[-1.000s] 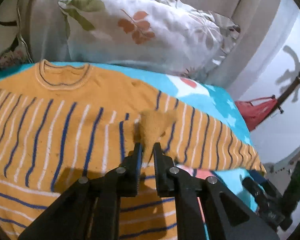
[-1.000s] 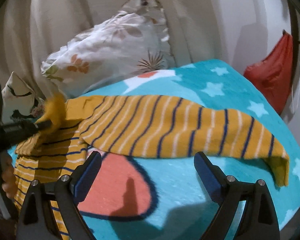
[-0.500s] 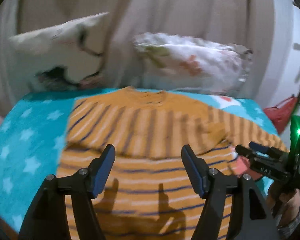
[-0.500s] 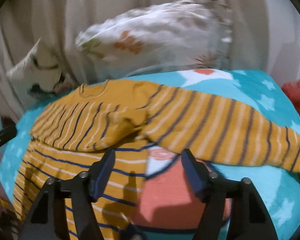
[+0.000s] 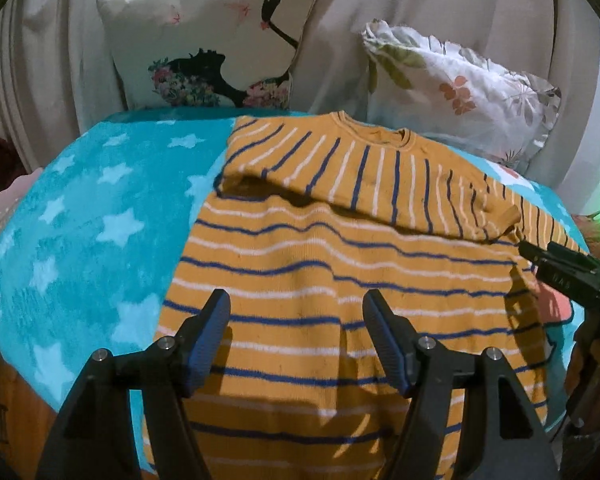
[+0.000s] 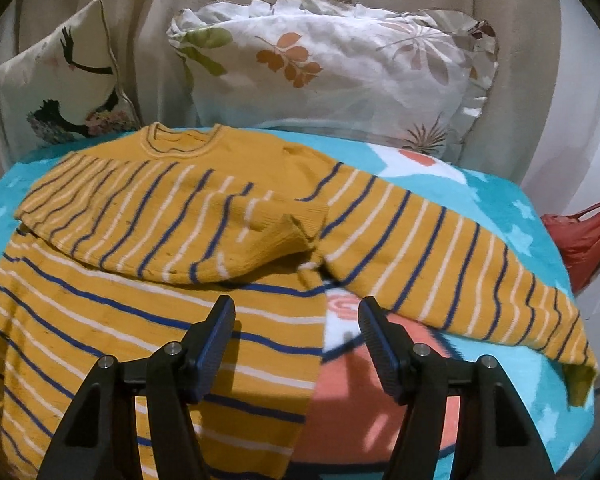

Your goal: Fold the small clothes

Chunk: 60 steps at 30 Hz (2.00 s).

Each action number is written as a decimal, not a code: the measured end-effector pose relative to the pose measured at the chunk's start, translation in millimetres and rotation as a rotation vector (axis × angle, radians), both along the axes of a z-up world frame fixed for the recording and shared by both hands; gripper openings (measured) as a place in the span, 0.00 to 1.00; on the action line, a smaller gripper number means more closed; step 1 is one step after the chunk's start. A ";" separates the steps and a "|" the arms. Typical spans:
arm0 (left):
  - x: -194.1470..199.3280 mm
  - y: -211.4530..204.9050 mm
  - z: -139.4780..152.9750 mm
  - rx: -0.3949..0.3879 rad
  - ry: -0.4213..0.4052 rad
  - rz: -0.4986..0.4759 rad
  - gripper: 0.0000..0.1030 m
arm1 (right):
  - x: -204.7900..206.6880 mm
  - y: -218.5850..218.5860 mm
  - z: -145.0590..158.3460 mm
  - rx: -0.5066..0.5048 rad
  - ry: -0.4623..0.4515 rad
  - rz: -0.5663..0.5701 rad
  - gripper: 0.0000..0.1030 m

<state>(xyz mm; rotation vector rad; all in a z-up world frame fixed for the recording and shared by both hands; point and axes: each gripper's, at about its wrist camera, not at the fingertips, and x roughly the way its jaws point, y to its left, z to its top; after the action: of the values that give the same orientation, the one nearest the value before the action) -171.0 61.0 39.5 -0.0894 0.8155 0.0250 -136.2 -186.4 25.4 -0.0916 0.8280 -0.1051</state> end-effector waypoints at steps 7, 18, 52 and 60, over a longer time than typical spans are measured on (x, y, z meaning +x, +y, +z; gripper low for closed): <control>-6.2 -14.1 1.7 0.026 -0.017 -0.022 0.66 | -3.3 -10.5 0.3 -0.042 -0.010 -0.031 0.67; -6.0 -24.3 -1.0 0.030 -0.005 -0.040 0.66 | -9.9 -35.4 -3.0 -0.042 0.002 -0.080 0.67; -2.8 -31.8 -1.7 0.020 0.004 -0.051 0.68 | -11.6 -62.3 -5.5 -0.032 0.021 -0.137 0.67; -1.6 -33.3 -3.1 0.021 0.005 -0.051 0.68 | -10.5 -63.1 -6.3 -0.035 0.026 -0.139 0.67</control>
<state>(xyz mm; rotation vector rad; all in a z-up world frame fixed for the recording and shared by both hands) -172.6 27.7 36.4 -0.0488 0.8225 -0.0140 -146.7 -249.5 19.1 -0.0684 0.8583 -0.2495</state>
